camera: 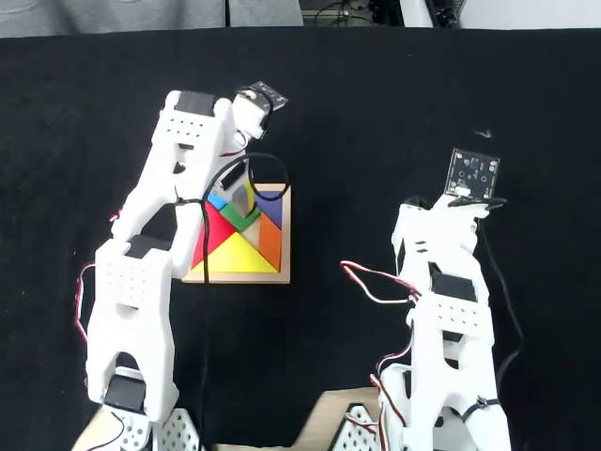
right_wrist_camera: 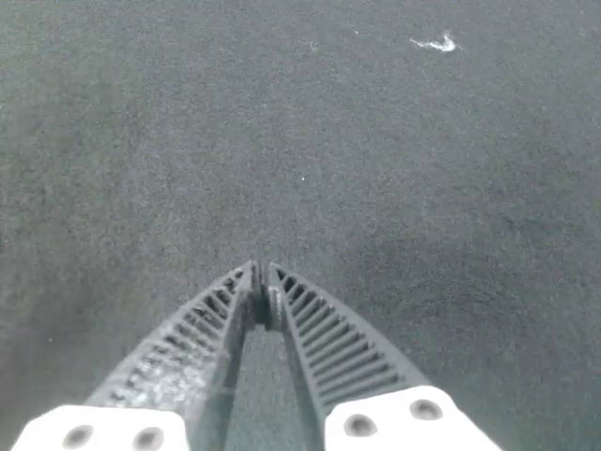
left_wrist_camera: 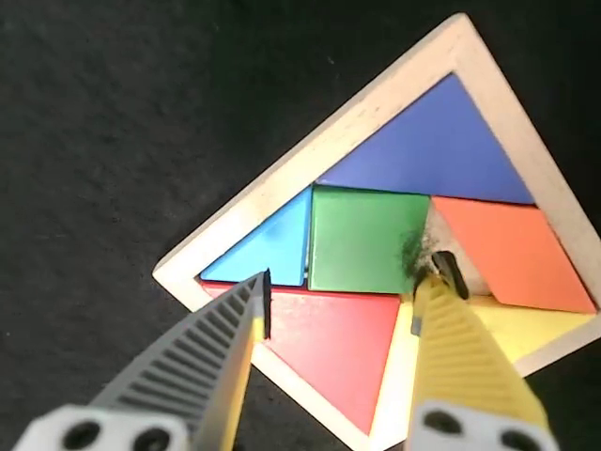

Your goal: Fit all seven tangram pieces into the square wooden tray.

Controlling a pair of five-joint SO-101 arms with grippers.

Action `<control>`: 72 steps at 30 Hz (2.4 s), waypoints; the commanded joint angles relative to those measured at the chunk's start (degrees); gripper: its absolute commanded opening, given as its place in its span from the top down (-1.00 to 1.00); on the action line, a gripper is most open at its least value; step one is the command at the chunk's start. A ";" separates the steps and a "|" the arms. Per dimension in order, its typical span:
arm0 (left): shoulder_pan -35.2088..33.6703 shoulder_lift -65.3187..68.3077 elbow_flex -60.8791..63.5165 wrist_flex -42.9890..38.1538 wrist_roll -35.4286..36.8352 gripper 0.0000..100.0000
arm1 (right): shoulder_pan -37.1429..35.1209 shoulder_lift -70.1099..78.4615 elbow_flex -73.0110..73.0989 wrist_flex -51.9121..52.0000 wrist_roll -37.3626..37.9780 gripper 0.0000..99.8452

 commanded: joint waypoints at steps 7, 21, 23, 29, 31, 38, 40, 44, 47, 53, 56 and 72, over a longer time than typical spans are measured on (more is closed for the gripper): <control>1.10 -0.79 0.22 -2.20 -0.35 0.69 | -0.62 -1.80 -0.66 -0.97 0.62 0.97; 8.75 1.85 0.22 5.01 0.97 0.94 | -0.62 -1.80 -0.66 -1.05 0.62 0.97; 9.80 1.67 0.84 4.75 5.54 0.94 | -0.62 -1.80 -0.66 -1.05 0.62 0.97; 10.59 2.11 1.45 4.66 9.85 0.94 | -0.62 -1.80 -0.66 -0.97 0.62 0.97; 10.59 2.99 1.71 4.57 9.85 0.94 | -0.62 -1.80 -0.66 -0.97 0.62 0.97; 10.15 8.26 1.36 1.93 9.76 0.94 | -0.70 -1.80 -0.66 -0.97 0.62 0.97; 9.63 8.70 0.48 1.41 9.76 0.94 | -0.70 -1.80 -0.66 -0.97 0.62 0.97; 7.87 8.79 -1.80 1.49 9.76 0.94 | -0.70 -1.80 -0.66 -0.97 0.62 0.97; 7.25 8.70 -4.44 4.04 9.67 0.94 | -0.79 -1.80 -0.66 -0.97 0.62 0.97; 7.34 8.79 -10.24 8.35 9.67 0.94 | -0.79 -1.80 -0.66 -0.97 0.62 0.97; 7.16 9.23 -10.59 8.70 9.67 0.94 | -0.79 -1.80 -0.66 -0.97 0.62 0.97; 14.20 8.79 -4.62 9.14 10.11 0.94 | -0.79 -1.80 -0.66 -0.97 0.62 0.97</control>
